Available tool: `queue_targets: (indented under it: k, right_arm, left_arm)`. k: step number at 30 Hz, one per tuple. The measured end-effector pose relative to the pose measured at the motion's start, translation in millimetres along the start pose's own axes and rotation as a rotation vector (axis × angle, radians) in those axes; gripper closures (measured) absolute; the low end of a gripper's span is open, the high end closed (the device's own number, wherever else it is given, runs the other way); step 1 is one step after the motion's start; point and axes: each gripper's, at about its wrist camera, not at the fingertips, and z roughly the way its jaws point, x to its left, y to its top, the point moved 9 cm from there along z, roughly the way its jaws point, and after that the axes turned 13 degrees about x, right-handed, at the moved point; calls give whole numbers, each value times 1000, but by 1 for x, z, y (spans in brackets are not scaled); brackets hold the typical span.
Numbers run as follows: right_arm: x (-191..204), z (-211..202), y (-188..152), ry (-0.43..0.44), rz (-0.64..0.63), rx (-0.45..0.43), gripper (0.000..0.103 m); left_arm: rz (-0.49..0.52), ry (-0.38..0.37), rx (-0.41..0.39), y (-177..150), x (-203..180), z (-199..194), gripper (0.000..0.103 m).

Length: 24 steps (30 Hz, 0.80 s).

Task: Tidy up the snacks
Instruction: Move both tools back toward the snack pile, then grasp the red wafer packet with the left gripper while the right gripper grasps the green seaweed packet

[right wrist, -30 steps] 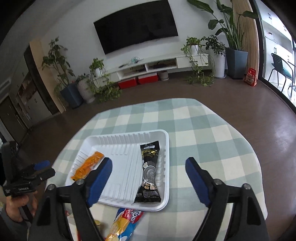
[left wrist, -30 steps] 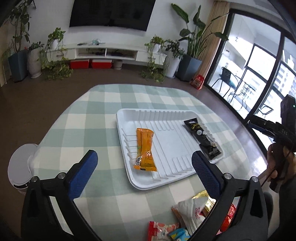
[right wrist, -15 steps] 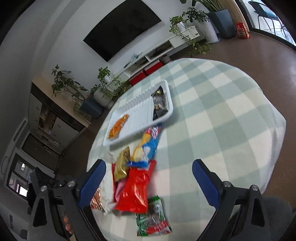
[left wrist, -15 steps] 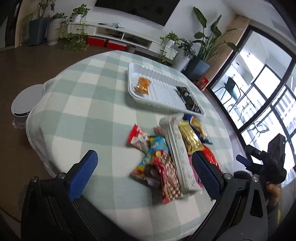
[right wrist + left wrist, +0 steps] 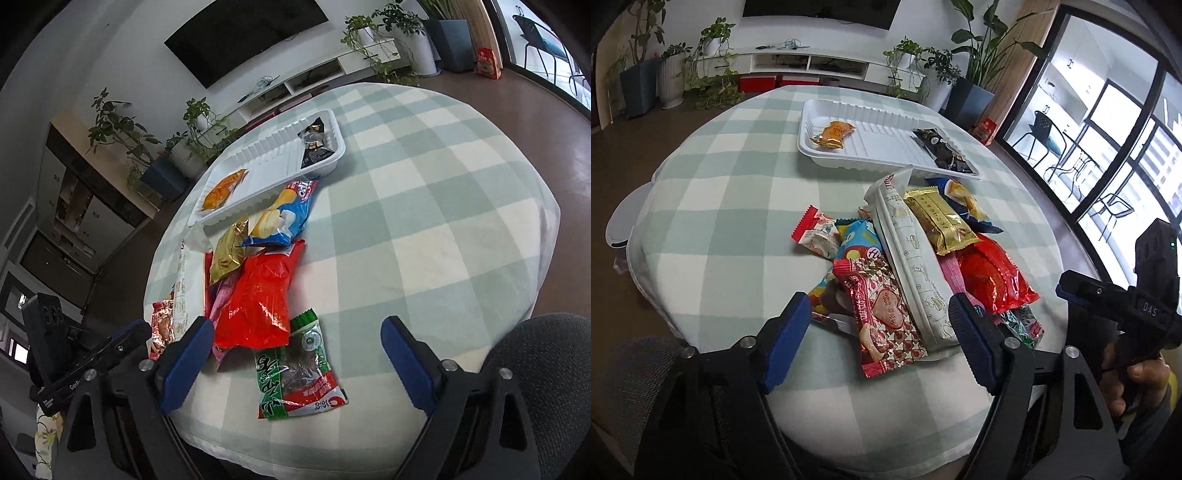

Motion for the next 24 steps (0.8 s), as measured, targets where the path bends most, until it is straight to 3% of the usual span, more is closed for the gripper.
queue_targets:
  k: [5,9,18,24]
  right_arm:
    - [-2,2,-2,-14,-1,-13,24]
    - [2,3,-4,-14,-15,-17,28]
    - [-1,8,-7,-19,-13,-6,30]
    - [0,11,-10,-32,-21,4,32]
  left_arm:
    - [9,10,24,-2,2,8,31]
    - [10,-14,45,-4,4,16,56]
    - [20,-41,57,-1,11,22,64]
    - [34,-45,69,-1,15,24,86]
